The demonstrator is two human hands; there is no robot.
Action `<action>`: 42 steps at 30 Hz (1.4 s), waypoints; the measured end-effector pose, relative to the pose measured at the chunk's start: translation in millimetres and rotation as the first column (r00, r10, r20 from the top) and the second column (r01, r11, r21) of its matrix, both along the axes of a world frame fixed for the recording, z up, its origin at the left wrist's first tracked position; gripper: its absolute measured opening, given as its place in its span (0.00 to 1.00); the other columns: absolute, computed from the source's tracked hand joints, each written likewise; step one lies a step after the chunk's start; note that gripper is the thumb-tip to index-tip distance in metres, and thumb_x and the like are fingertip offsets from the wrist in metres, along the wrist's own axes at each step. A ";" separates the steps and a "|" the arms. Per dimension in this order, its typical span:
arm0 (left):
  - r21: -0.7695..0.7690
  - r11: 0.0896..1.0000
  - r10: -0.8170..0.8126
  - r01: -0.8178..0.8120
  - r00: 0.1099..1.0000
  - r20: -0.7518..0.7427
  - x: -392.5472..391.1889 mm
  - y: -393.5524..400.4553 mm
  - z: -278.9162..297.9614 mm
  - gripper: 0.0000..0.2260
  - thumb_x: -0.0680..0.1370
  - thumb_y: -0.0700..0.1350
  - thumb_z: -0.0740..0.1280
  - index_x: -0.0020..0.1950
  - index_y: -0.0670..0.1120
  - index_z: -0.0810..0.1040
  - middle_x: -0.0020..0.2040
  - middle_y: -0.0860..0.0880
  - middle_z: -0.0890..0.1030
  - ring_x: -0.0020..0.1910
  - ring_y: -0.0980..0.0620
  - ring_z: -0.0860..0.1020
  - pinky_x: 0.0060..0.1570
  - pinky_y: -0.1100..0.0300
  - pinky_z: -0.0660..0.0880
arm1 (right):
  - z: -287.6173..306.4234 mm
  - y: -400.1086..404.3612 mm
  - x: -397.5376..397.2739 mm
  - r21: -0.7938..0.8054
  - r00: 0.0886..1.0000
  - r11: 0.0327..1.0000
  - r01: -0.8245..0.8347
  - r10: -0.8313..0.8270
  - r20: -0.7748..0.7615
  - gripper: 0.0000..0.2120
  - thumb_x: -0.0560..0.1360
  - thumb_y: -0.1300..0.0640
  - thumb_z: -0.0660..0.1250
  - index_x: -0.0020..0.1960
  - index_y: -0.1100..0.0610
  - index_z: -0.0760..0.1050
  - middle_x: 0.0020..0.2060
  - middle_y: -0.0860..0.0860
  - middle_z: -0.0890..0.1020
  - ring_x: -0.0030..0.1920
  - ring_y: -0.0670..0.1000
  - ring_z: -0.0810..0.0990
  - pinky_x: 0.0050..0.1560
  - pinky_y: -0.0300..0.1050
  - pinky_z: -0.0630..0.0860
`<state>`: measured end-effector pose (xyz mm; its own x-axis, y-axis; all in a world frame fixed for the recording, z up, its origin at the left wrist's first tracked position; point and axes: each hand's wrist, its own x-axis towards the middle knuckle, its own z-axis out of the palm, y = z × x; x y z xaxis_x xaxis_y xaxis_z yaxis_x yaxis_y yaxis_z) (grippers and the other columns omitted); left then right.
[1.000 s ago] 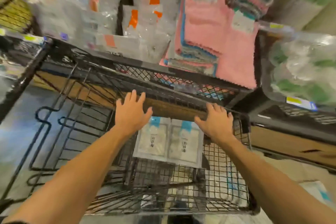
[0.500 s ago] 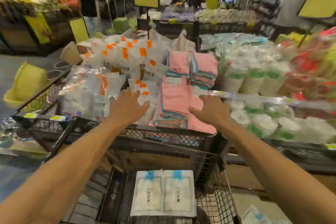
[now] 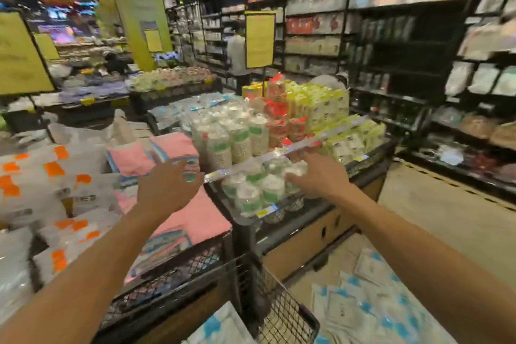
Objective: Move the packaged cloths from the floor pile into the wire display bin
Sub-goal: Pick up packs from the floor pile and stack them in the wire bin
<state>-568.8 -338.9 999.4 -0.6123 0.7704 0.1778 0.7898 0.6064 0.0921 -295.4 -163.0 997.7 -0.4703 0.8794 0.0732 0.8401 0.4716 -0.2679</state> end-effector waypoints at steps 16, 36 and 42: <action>-0.029 0.822 -0.567 0.569 0.821 0.063 283.8 108.3 -27.2 0.31 0.79 0.70 0.54 0.77 0.55 0.66 0.76 0.47 0.70 0.70 0.42 0.73 0.66 0.40 0.72 | -26.8 -63.1 345.5 -0.051 0.825 0.825 0.562 -0.564 -0.022 0.38 0.76 0.30 0.63 0.80 0.49 0.64 0.75 0.53 0.73 0.73 0.57 0.72 0.72 0.59 0.71; -0.289 0.660 -0.662 0.694 0.719 0.212 506.4 111.4 -178.2 0.33 0.80 0.68 0.54 0.82 0.53 0.59 0.80 0.46 0.65 0.76 0.41 0.67 0.73 0.37 0.65 | -175.3 -153.4 589.3 -0.284 0.666 0.612 0.738 -0.728 0.160 0.42 0.73 0.26 0.61 0.79 0.50 0.64 0.73 0.55 0.75 0.70 0.63 0.74 0.68 0.65 0.73; -0.327 0.566 -0.701 0.757 0.650 0.294 519.4 154.1 -239.5 0.32 0.81 0.67 0.56 0.81 0.51 0.61 0.77 0.45 0.69 0.73 0.40 0.70 0.69 0.38 0.68 | -230.1 -150.8 596.7 -0.342 0.586 0.503 0.794 -0.782 0.212 0.41 0.74 0.28 0.63 0.79 0.50 0.63 0.73 0.54 0.74 0.69 0.62 0.74 0.66 0.64 0.74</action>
<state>-49.4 -184.8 760.0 0.1963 0.9421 -0.2720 0.9784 -0.1701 0.1171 301.3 -313.8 767.6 0.4342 0.8370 -0.3330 0.8241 -0.5184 -0.2286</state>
